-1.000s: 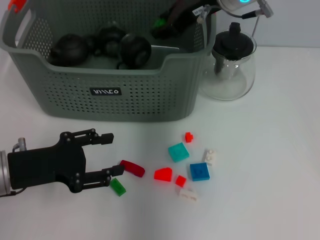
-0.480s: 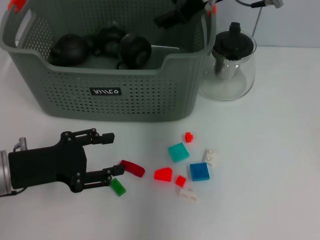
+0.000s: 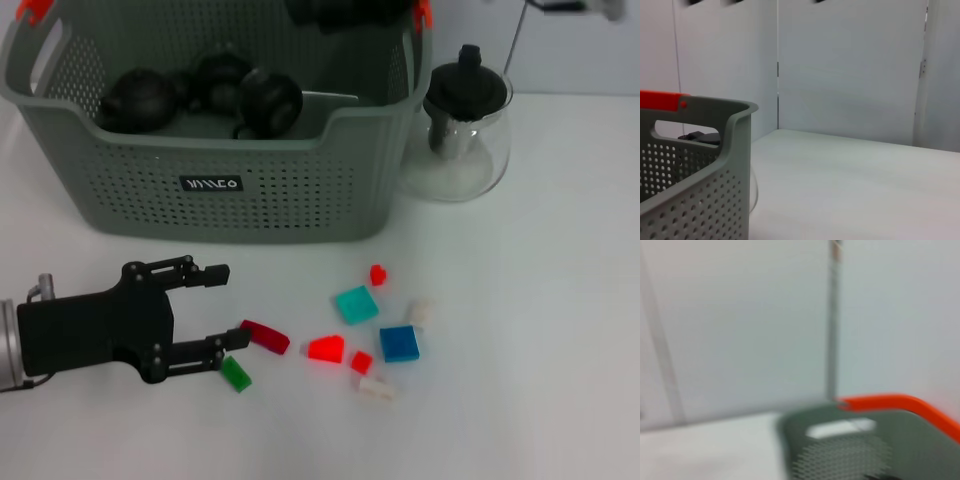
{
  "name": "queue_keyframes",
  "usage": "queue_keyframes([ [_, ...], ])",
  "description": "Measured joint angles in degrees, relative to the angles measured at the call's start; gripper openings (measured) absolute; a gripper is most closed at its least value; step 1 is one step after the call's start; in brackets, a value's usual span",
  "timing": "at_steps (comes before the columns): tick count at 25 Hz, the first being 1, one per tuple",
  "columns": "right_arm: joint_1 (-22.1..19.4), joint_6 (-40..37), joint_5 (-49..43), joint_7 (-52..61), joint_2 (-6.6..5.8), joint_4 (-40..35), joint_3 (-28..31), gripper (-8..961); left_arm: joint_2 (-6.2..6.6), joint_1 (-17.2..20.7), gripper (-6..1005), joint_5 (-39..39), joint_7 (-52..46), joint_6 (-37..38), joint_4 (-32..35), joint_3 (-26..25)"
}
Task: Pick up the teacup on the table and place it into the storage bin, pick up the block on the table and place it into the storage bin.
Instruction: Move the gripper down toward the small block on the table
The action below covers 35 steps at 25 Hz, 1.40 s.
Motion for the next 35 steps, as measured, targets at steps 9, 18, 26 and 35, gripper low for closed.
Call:
queue_keyframes([
  [9,-9.5,-20.7,2.8,-8.9,-2.37,-0.1,1.9,727,0.00,-0.1,720,0.0,0.0,-0.2,0.0,0.0],
  [18,-9.9,-23.3,-19.6,-7.7,-0.38,0.2,1.6,718,-0.04,-0.2,719,-0.1,-0.2,-0.7,-0.1,0.0],
  [26,-5.8,-12.5,-35.6,-6.5,4.44,3.9,-0.8,717,0.04,-0.4,719,-0.1,-0.1,-1.1,-1.0,0.0],
  [35,-1.4,2.3,-35.7,-6.2,4.50,17.6,-8.6,716,0.00,-0.6,719,-0.1,0.0,-1.7,-1.6,0.0],
])
